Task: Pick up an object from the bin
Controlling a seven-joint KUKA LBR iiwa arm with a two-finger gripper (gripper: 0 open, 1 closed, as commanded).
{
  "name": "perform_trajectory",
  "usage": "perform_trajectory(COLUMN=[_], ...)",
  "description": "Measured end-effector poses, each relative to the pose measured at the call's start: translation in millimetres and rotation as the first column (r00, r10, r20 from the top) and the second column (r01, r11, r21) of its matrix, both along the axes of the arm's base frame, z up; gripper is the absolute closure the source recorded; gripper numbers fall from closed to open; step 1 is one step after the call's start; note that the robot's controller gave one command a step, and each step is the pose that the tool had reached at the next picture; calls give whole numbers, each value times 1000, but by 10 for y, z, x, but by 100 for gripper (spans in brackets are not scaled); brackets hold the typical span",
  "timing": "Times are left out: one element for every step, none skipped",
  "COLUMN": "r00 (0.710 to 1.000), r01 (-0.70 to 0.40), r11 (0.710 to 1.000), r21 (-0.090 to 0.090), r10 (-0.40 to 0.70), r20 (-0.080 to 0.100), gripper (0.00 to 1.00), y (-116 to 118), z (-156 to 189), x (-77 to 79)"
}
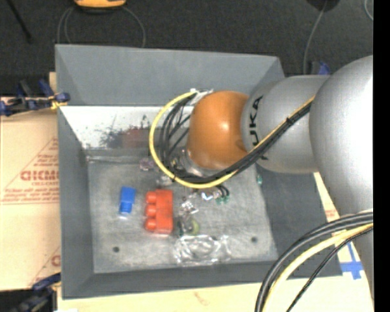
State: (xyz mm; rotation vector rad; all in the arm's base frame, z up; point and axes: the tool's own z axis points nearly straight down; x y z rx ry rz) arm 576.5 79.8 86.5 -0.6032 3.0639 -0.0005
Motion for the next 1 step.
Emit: perform_trajectory(r00=[940], r01=[-340], r11=[940], r21=[-2], r10=[340], r20=[-1], gripper=[0], y=[421], z=[-83], x=[-104])
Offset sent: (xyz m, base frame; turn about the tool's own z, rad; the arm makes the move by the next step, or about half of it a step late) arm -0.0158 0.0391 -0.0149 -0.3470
